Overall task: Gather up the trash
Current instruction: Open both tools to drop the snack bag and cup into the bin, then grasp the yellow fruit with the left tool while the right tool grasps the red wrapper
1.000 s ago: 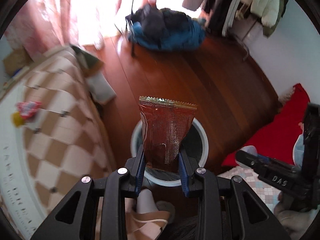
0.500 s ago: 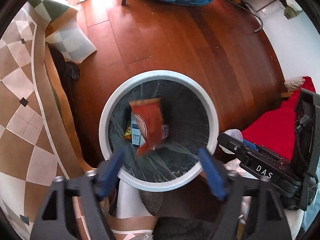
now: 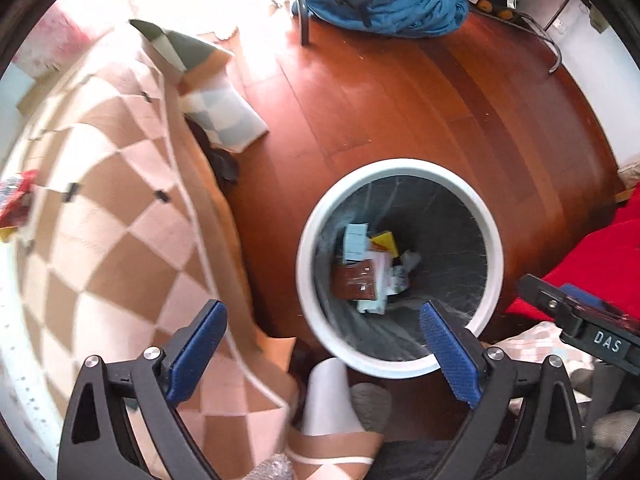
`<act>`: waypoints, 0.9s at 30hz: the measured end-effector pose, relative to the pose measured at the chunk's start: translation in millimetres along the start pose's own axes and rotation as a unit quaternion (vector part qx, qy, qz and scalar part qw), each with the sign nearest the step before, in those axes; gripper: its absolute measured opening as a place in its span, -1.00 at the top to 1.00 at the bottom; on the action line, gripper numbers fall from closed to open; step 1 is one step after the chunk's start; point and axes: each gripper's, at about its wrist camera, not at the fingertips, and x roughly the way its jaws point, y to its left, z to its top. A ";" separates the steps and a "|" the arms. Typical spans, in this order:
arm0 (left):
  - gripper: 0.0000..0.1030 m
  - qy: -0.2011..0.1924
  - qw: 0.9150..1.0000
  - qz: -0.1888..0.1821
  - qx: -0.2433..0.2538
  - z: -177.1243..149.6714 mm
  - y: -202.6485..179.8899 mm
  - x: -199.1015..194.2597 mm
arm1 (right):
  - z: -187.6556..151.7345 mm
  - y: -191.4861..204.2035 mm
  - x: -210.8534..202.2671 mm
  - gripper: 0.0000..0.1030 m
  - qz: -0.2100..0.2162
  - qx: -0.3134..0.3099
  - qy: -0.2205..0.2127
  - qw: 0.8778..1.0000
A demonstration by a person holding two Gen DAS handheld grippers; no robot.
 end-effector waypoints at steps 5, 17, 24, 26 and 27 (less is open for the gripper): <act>-0.93 -0.016 1.000 0.004 0.002 -7.9 2.0 -18.8 | -18.5 12.7 -25.9 -1.00 -0.031 -0.023 -0.013 0.999; -0.93 -0.062 0.998 0.003 -0.004 -27.5 6.0 -73.1 | -48.1 26.7 -83.4 -1.00 -0.051 -0.034 -0.055 0.997; -0.93 -0.109 0.994 -0.003 -0.003 -46.5 11.5 -120.2 | -67.7 42.7 -137.4 -1.00 -0.046 -0.039 -0.099 0.993; -0.93 -0.123 0.992 -0.006 -0.004 -53.4 16.1 -135.0 | -73.3 46.1 -150.2 -1.00 -0.042 -0.039 -0.109 0.992; -0.93 -0.128 0.992 -0.008 -0.005 -55.4 18.9 -140.5 | -76.3 48.9 -158.4 -1.00 -0.041 -0.038 -0.115 0.992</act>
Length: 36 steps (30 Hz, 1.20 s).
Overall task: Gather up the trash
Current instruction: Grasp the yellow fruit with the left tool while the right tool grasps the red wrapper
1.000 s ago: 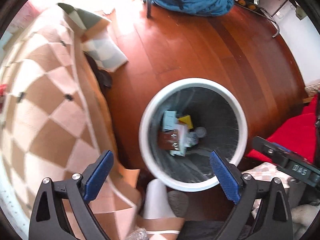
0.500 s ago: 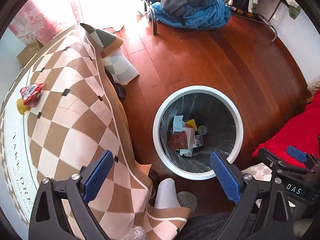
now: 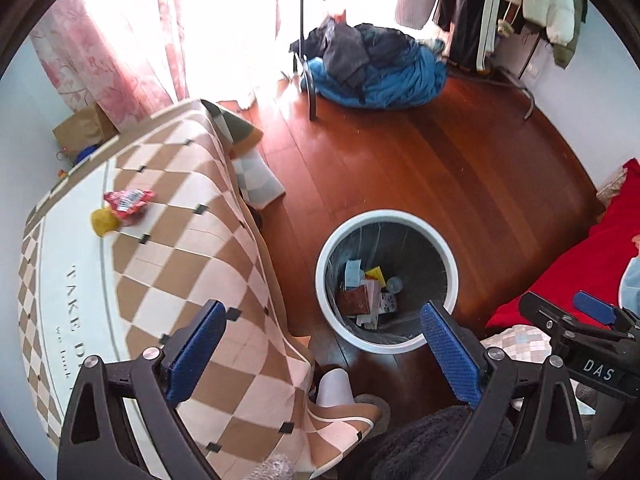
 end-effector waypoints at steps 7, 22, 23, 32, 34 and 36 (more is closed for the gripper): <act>-0.93 -0.041 0.999 0.016 -0.013 2.8 26.4 -45.3 | 0.2 25.5 -60.4 -1.00 0.033 0.005 -0.045 0.998; -0.93 -0.019 0.965 0.178 -0.191 -25.2 254.3 -9.5 | 40.6 269.6 0.1 -0.89 0.197 -0.118 0.030 0.973; -0.93 -0.005 0.960 0.191 -0.206 -31.5 276.5 4.4 | 43.1 287.2 16.2 -0.80 0.197 -0.124 0.043 0.972; -0.93 0.048 0.942 0.191 -0.270 -58.7 350.7 55.6 | 71.7 413.3 127.9 -0.47 0.174 -0.144 0.123 0.966; -0.93 0.048 0.944 0.188 -0.268 -55.3 353.8 59.6 | 72.1 426.0 143.1 -0.45 0.174 -0.147 0.143 0.963; -0.93 0.046 0.945 0.186 -0.265 -50.1 356.0 61.7 | 69.9 433.6 152.7 -0.13 0.170 -0.152 0.148 0.962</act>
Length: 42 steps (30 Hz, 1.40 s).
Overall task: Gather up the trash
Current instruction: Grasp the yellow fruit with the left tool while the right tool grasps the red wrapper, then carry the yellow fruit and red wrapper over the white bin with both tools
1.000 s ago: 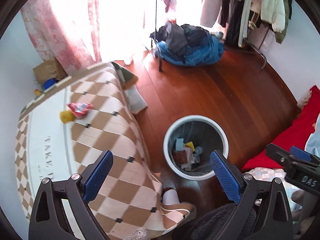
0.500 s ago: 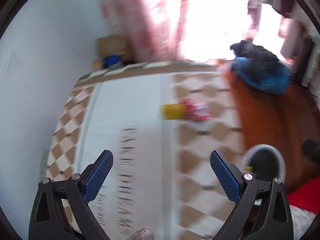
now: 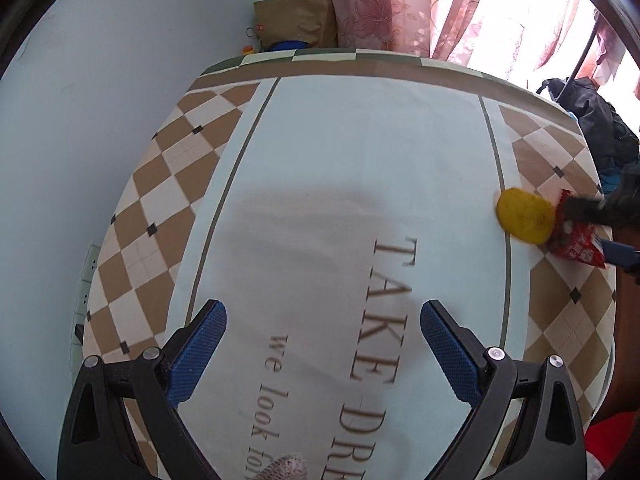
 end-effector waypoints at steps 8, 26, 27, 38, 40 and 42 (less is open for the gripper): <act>-0.93 -0.023 0.998 -0.057 0.028 30.2 -37.9 -10.3 | -17.4 -12.4 -18.3 0.35 -0.014 -0.020 -0.032 0.999; 0.51 -0.022 0.986 -0.145 0.084 50.0 -107.7 3.2 | -20.3 -60.6 -30.6 0.40 -0.021 0.005 -0.045 0.999; 0.52 -0.028 0.986 -0.140 0.087 48.3 -105.8 1.6 | -21.8 -58.1 -31.1 0.42 -0.023 0.001 -0.047 0.999; 0.55 -0.121 0.984 -0.096 0.091 17.6 -55.1 -58.0 | -57.9 -29.9 -63.1 0.48 -0.009 -0.047 -0.082 0.995; 0.55 -0.132 0.982 -0.094 0.092 10.6 -48.0 -70.9 | -69.8 -25.8 -72.7 0.48 0.003 -0.049 -0.088 0.995; 0.55 -0.145 0.980 -0.095 0.096 0.4 -40.4 -90.1 | -85.2 -22.8 -86.5 0.48 0.018 -0.050 -0.095 0.994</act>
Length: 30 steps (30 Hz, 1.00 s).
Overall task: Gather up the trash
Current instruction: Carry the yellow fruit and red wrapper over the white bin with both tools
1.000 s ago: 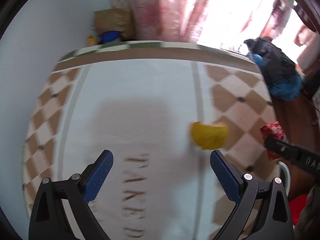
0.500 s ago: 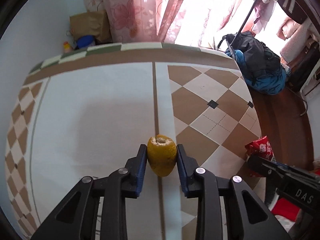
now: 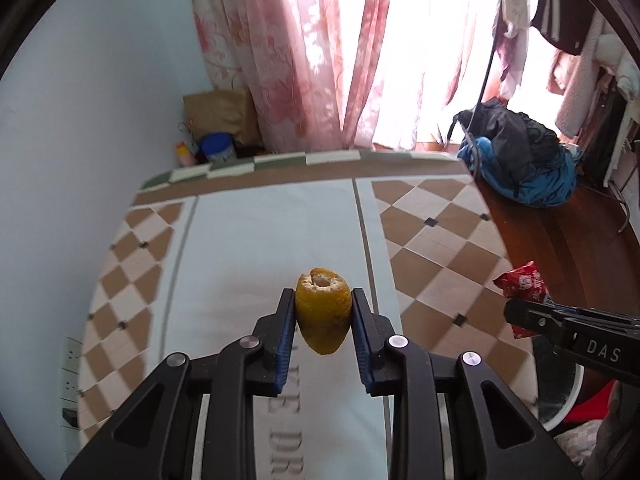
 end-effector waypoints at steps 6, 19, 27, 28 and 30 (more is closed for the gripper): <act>0.55 -0.026 0.999 -0.031 0.005 -9.0 -13.1 -67.2 | -31.0 1.7 -62.0 0.49 0.028 0.000 -0.031 0.999; 0.55 -0.052 0.988 -0.133 0.065 -16.4 -132.9 -135.0 | -88.8 -104.3 -202.0 0.49 -0.006 0.059 -0.107 0.993; 0.55 0.019 0.976 -0.176 0.126 -46.4 -240.4 -75.3 | -129.1 -231.7 -187.4 0.49 -0.064 0.154 -0.071 0.983; 0.55 0.030 0.974 -0.177 0.136 -50.7 -252.6 -65.9 | -132.5 -243.9 -181.4 0.49 -0.066 0.164 -0.064 0.982; 0.55 0.052 0.971 -0.177 0.152 -59.3 -275.6 -45.2 | -139.7 -277.0 -163.1 0.49 -0.073 0.189 -0.047 0.978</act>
